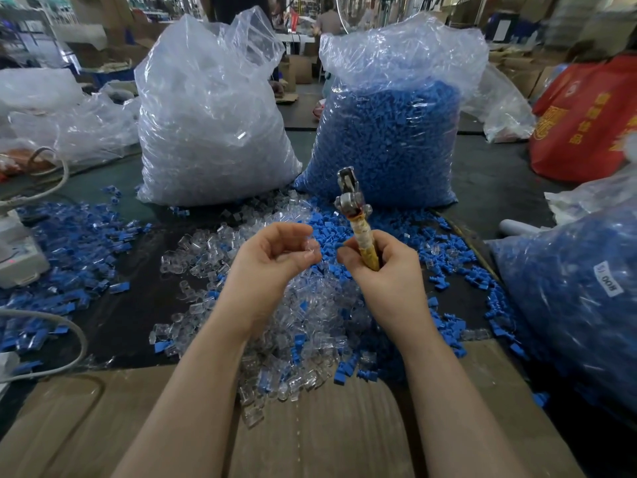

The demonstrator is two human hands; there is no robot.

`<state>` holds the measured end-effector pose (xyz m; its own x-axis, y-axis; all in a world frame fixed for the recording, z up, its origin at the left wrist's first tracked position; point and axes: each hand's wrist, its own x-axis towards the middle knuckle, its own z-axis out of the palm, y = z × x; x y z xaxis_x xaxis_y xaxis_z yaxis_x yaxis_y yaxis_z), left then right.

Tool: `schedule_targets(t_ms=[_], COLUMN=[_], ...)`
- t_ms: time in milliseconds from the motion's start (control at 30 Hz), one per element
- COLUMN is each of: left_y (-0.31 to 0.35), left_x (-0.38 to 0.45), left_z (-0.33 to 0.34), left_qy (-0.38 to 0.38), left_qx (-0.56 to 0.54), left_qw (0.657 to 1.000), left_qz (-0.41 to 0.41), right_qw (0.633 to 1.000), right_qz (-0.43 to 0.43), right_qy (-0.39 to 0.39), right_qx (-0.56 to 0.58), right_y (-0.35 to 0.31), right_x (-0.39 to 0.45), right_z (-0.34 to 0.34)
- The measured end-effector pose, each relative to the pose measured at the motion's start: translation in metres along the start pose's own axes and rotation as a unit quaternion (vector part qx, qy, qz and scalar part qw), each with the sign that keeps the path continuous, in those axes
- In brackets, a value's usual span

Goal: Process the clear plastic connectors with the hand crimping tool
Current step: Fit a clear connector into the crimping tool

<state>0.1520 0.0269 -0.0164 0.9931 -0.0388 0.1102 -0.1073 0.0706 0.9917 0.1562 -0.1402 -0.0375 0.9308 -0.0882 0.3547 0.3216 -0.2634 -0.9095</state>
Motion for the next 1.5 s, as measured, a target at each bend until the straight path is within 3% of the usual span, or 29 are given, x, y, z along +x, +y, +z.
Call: schedule_targets(t_ms=[667, 1067, 1500], left_y=[0.002, 0.002, 0.0], left_x=[-0.004, -0.002, 0.0], left_z=[0.008, 0.009, 0.005], left_qy=[0.024, 0.053, 0.069], left_qx=[0.118, 0.067, 0.056], left_qw=[0.992, 0.996, 0.995], left_qz=[0.025, 0.038, 0.046], right_qw=[0.999, 0.998, 1.0], right_qz=[0.017, 0.017, 0.001], right_qy=[-0.005, -0.027, -0.016], right_qx=[-0.034, 0.058, 0.022], right_y=[0.0, -0.004, -0.001], right_x=[-0.004, -0.005, -0.003], right_z=[0.006, 0.008, 0.008])
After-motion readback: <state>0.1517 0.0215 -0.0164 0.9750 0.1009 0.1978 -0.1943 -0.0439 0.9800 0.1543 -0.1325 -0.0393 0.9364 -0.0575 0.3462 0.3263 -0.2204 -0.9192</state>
